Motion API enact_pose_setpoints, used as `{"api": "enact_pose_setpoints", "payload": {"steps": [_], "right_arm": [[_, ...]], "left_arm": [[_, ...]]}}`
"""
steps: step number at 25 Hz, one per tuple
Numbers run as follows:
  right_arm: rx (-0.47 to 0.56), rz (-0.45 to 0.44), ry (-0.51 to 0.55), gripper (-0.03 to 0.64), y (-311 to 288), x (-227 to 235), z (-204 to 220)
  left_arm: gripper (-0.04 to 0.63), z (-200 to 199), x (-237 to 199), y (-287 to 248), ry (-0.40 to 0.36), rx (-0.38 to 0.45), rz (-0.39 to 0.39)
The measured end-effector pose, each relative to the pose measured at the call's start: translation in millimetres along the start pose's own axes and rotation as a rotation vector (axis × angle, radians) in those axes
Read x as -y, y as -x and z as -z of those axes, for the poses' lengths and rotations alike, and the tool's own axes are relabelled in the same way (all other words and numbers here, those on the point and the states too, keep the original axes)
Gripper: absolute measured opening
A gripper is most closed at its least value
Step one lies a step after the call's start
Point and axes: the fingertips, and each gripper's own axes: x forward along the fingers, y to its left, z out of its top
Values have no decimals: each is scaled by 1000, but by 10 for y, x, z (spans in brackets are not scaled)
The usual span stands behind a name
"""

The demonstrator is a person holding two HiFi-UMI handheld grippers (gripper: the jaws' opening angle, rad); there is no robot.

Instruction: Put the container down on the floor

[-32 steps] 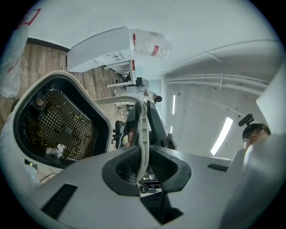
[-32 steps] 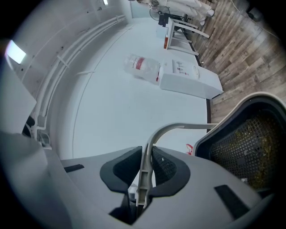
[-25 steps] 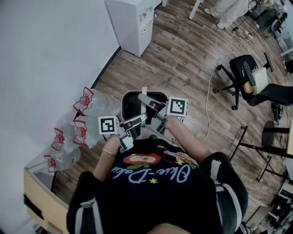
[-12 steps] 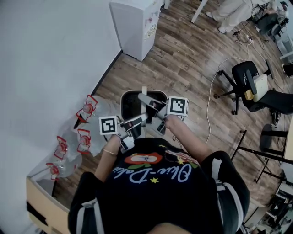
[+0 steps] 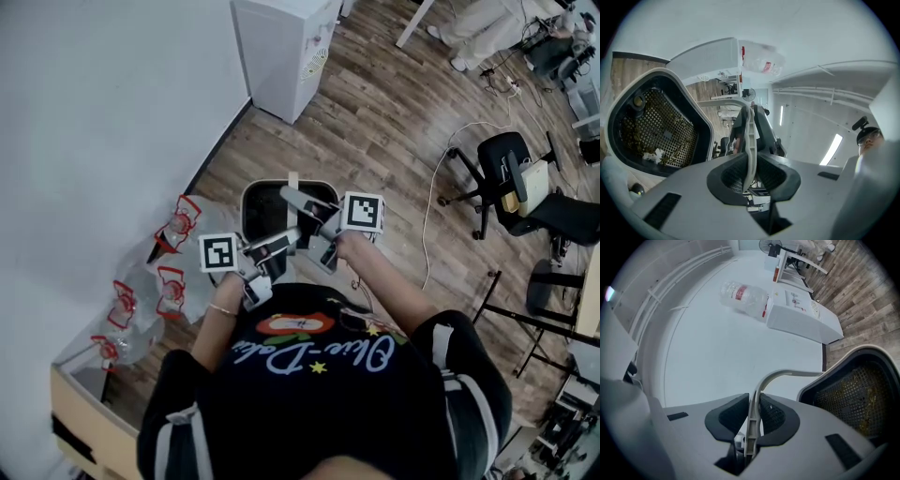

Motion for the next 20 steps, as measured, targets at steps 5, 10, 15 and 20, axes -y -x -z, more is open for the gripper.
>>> {"api": "enact_pose_setpoints", "payload": {"steps": [5, 10, 15, 20], "right_arm": [[-9, -5, -18, 51, -16, -31, 16], [-5, 17, -20, 51, -38, -86, -11], [11, 37, -26, 51, -376, 37, -289], [17, 37, -9, 51, -600, 80, -509]], "left_arm": [[40, 8, 13, -1, 15, 1, 10], [40, -35, 80, 18, 26, -3, 19], [40, -466, -49, 22, 50, -19, 28], [40, -778, -83, -9, 38, -27, 41]]}}
